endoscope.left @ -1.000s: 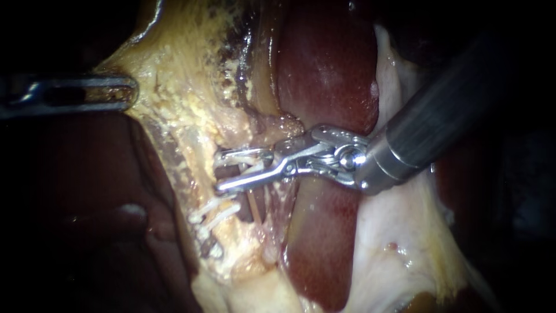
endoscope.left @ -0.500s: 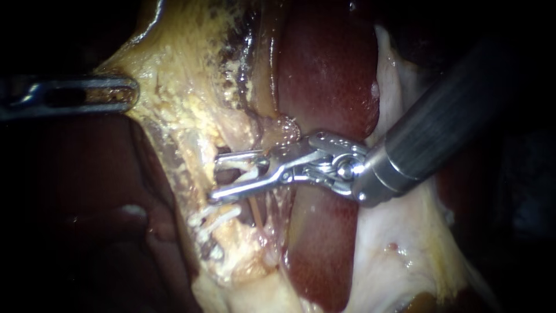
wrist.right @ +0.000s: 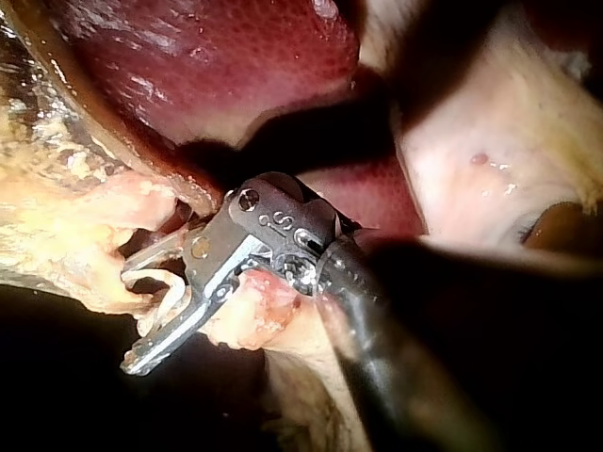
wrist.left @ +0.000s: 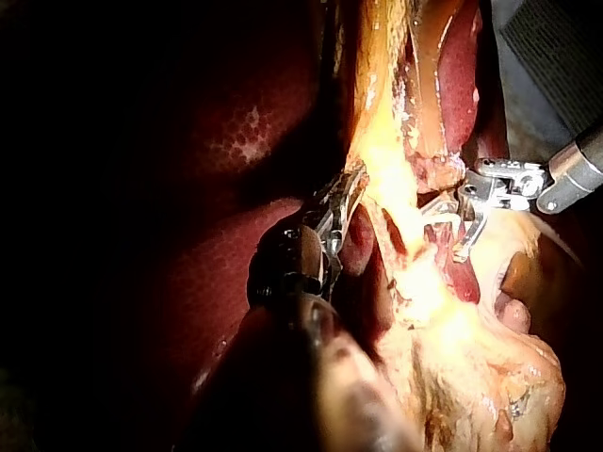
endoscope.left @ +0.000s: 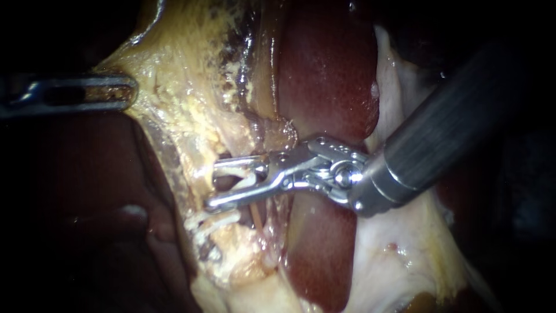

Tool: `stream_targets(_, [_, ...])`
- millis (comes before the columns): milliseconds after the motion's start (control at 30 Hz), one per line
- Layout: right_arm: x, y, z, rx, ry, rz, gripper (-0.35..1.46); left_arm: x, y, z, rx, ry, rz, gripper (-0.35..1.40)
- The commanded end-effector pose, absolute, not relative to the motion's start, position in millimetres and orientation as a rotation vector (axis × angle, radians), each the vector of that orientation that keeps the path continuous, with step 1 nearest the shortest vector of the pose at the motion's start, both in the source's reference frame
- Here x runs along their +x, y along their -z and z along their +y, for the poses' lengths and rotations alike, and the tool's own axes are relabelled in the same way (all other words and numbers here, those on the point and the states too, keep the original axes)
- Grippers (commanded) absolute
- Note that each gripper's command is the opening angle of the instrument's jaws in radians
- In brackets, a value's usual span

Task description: Clipping third clip left tube

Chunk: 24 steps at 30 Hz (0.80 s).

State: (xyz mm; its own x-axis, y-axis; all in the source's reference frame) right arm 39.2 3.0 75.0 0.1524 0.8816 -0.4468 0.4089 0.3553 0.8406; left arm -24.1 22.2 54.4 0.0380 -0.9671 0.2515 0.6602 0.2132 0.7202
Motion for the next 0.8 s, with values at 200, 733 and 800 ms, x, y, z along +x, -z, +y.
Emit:
stream_targets(200, [41.4,-75.2,2.0,1.271,-0.518,1.460,0.55,-24.3,-54.4,22.3,0.472,1.322,-0.814,-0.35])
stream_targets(733, [42.8,-75.2,0.7,1.329,-0.507,1.443,0.56,-24.5,-54.4,22.2,0.470,1.323,-0.813,-0.35])
stream_targets(800, [42.0,-74.4,-0.1,1.367,-0.480,1.431,0.54,-24.4,-54.4,22.2,0.470,1.323,-0.813,-0.35])
